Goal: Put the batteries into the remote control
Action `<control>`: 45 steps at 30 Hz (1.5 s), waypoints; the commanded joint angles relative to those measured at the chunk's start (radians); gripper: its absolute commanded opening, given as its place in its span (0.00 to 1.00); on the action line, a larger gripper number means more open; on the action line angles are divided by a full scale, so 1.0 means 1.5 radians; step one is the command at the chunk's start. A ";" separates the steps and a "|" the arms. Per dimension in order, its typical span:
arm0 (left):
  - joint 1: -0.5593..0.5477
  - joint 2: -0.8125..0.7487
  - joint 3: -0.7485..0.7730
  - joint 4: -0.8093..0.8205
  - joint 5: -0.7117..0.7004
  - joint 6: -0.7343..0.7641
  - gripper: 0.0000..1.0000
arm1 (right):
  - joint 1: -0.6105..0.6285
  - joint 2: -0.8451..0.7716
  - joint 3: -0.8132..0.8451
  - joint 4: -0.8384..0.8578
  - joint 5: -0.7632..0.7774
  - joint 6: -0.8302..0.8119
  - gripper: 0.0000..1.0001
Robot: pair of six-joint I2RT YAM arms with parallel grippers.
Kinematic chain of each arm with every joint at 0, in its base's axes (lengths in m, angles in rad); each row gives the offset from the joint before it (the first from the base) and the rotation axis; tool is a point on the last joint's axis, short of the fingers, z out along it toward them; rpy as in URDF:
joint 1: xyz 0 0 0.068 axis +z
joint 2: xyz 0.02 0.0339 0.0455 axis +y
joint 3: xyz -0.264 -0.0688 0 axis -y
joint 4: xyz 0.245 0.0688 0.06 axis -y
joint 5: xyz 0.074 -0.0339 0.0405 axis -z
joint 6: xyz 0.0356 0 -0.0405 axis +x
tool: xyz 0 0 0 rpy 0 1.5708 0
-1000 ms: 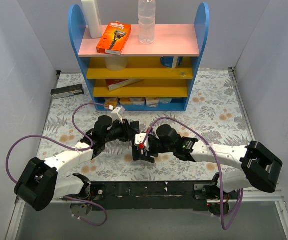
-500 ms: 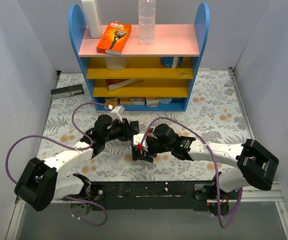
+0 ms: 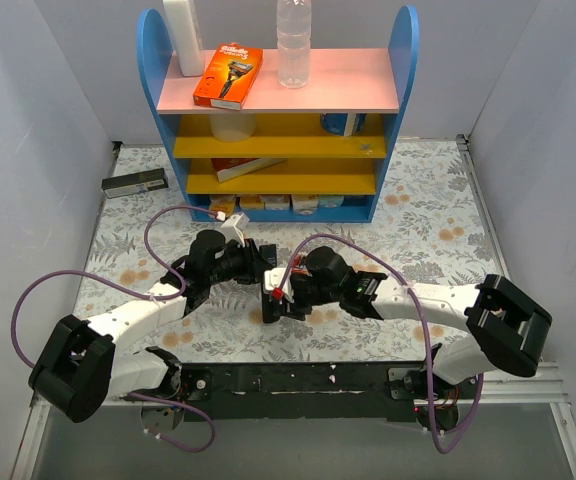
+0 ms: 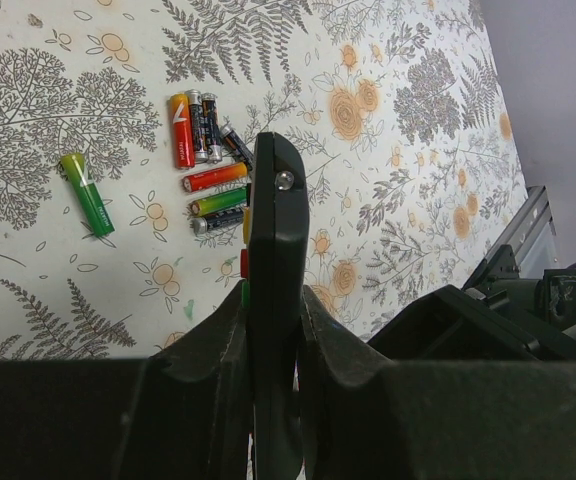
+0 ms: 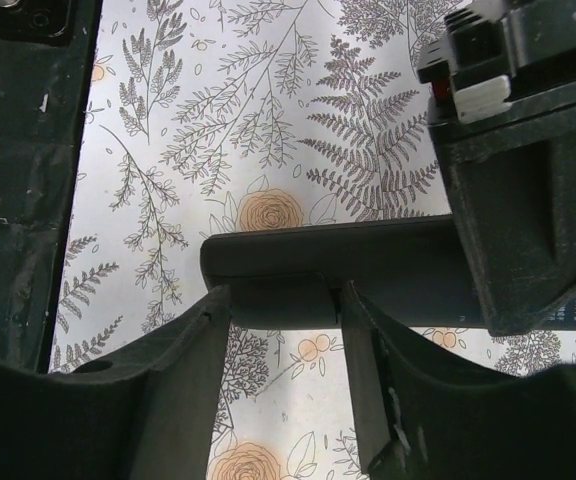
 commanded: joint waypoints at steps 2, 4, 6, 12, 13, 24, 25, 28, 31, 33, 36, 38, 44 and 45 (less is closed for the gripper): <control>0.003 -0.033 0.037 0.089 0.022 -0.019 0.00 | 0.005 0.037 0.009 -0.055 -0.031 -0.004 0.51; 0.006 -0.024 0.038 0.102 0.023 -0.019 0.00 | 0.005 0.047 0.008 -0.065 -0.037 -0.004 0.46; 0.009 -0.017 0.038 0.116 0.024 -0.021 0.00 | 0.006 0.050 0.002 -0.065 -0.048 -0.001 0.36; 0.011 -0.003 0.042 0.151 0.016 -0.023 0.00 | 0.005 0.042 -0.006 -0.060 -0.051 0.012 0.21; 0.011 -0.003 0.039 0.158 0.011 -0.023 0.00 | 0.005 0.041 -0.005 -0.060 -0.051 0.013 0.20; 0.011 -0.001 0.021 0.157 -0.041 0.009 0.00 | 0.005 0.030 0.006 -0.073 -0.072 0.022 0.17; 0.011 -0.001 0.020 0.157 -0.044 0.013 0.00 | 0.006 0.029 0.007 -0.074 -0.073 0.022 0.17; 0.010 0.000 0.016 0.154 -0.061 0.019 0.00 | 0.006 0.025 0.011 -0.080 -0.080 0.024 0.17; 0.010 0.000 0.015 0.150 -0.081 0.022 0.00 | 0.006 0.020 0.016 -0.086 -0.083 0.024 0.17; 0.010 0.001 0.014 0.149 -0.087 0.022 0.00 | 0.006 0.019 0.016 -0.087 -0.083 0.024 0.17; 0.010 0.004 0.014 0.147 -0.094 0.023 0.00 | 0.006 0.019 0.013 -0.088 -0.079 0.024 0.17; 0.010 0.005 0.011 0.148 -0.096 0.026 0.00 | 0.006 0.016 0.011 -0.087 -0.073 0.025 0.17; 0.010 0.009 0.007 0.146 -0.078 0.038 0.00 | 0.005 -0.003 -0.002 -0.064 -0.030 0.045 0.22; 0.010 0.009 0.007 0.145 -0.073 0.043 0.00 | 0.005 -0.011 -0.003 -0.059 -0.020 0.048 0.25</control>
